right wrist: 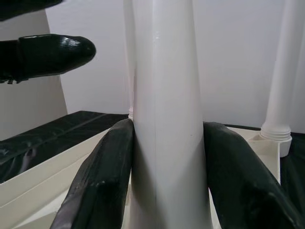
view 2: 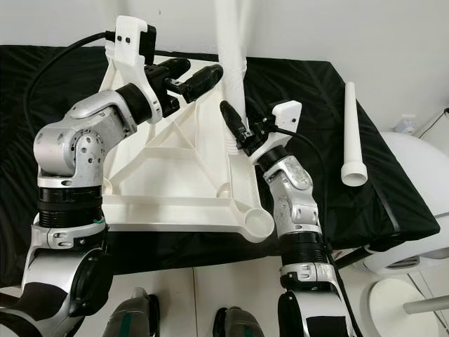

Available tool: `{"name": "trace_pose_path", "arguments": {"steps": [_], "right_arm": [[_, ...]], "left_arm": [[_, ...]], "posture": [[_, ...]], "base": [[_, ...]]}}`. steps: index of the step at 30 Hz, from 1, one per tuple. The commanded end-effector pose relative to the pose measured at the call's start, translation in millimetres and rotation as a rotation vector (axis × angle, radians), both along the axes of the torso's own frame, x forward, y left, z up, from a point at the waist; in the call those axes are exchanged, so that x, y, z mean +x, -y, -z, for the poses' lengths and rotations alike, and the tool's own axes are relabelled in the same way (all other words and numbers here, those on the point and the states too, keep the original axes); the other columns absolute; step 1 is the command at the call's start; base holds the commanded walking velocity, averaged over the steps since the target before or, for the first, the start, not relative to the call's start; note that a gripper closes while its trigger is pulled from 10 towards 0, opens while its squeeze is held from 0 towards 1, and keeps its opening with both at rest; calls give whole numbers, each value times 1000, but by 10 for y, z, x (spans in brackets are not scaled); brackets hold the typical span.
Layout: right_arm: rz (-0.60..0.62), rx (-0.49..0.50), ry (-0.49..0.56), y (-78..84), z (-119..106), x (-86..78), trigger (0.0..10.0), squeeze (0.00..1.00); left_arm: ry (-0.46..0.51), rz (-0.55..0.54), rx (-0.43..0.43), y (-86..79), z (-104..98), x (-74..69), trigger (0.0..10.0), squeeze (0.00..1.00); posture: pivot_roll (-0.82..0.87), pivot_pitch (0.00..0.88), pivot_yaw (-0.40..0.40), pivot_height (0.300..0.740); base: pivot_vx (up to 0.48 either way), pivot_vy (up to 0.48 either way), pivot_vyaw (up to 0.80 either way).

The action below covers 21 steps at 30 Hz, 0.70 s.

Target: Building children table

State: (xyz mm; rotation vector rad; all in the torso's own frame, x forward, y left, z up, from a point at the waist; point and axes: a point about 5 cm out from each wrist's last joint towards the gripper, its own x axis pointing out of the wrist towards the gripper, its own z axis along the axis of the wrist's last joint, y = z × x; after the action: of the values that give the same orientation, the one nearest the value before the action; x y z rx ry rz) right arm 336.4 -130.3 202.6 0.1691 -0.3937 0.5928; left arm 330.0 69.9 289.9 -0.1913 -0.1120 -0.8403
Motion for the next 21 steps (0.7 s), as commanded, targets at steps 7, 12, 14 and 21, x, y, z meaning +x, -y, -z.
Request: {"name": "trace_pose_path", "arguments": {"steps": [7, 12, 14, 21], "right_arm": [[-33, -28, 49, 2, -20, -65, 10000, 0], [-60, -43, 54, -33, -9, -97, 10000, 0], [-78, -55, 55, -56, 4, -116, 10000, 0], [-134, -88, 58, -122, 31, -169, 10000, 0]], "left_arm": [[-80, 101, -22, 160, 42, -18, 10000, 0], [-82, 129, -32, 177, 20, -16, 10000, 0], [-83, 139, -39, 177, -4, -3, 10000, 0], [-58, 121, -31, 153, -99, 82, 10000, 0]], "posture": [[18, 0, -38, 740], [15, 0, -35, 740], [16, 1, -37, 740], [20, 9, -42, 740]], "base": [[0, 0, 0], [0, 0, 0], [0, 0, 0], [0, 0, 0]]}}
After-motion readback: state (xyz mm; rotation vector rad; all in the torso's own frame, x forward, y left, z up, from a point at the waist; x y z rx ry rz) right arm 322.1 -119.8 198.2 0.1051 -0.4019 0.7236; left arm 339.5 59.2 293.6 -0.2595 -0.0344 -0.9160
